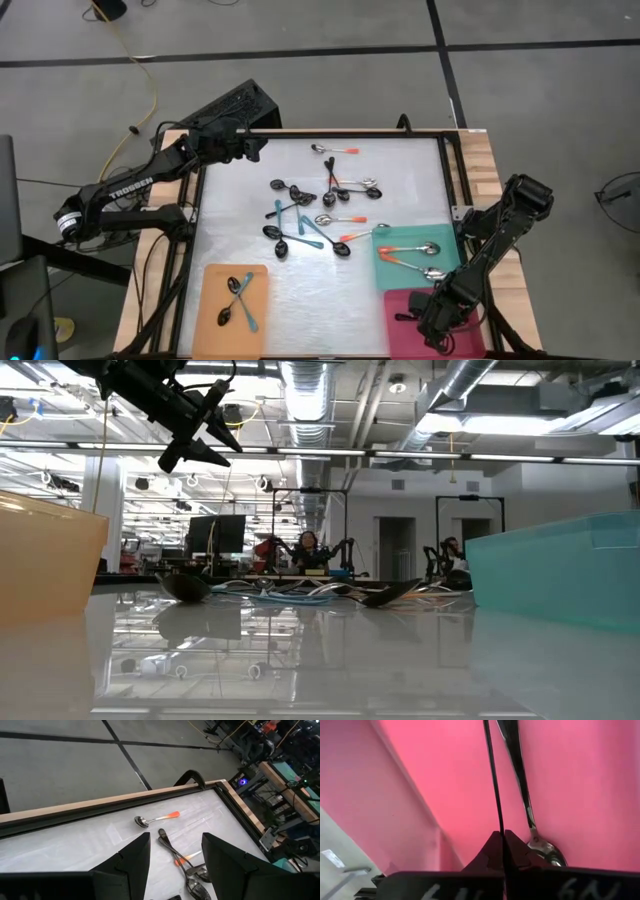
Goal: Sort silverware by color (type)
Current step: Put the black spoon into the pink bin, then put the blue spoon into the orange bin
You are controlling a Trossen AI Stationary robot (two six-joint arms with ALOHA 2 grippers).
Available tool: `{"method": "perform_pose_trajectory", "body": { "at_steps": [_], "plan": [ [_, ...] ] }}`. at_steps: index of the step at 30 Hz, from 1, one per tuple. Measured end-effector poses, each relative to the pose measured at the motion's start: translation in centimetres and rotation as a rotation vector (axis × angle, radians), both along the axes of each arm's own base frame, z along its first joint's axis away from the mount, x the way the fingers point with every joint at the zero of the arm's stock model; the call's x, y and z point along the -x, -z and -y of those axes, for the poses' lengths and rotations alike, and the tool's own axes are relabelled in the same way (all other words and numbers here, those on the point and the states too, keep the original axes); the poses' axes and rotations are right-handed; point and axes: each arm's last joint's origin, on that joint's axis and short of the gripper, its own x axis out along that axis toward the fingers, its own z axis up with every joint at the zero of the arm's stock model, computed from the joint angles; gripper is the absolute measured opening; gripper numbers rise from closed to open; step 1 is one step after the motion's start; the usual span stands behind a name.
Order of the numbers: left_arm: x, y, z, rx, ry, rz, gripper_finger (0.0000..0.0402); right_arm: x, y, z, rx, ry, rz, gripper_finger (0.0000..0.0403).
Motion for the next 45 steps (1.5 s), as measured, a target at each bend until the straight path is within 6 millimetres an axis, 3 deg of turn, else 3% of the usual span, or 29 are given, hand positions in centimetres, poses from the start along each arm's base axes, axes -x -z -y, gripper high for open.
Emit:
{"method": "perform_pose_trajectory", "body": {
  "at_steps": [11,26,37,45],
  "plan": [
    [0.0,0.0,0.0,-0.011,0.007,-0.009,0.0163,0.1,0.0,0.1,0.017,0.031,-0.024,0.0042],
    [-0.1,0.0,0.1,0.000,0.041,0.001,0.0163,0.0,-0.2,0.1,0.001,0.050,-0.017,0.0047],
    [-0.1,0.0,0.1,0.004,0.038,0.003,0.0163,1.0,-4.0,1.4,-0.088,0.065,0.076,0.0047],
    [-0.1,0.0,0.1,0.007,0.036,0.005,0.0163,1.1,-7.2,4.6,-0.145,0.143,0.128,0.0045]
  ]
}}
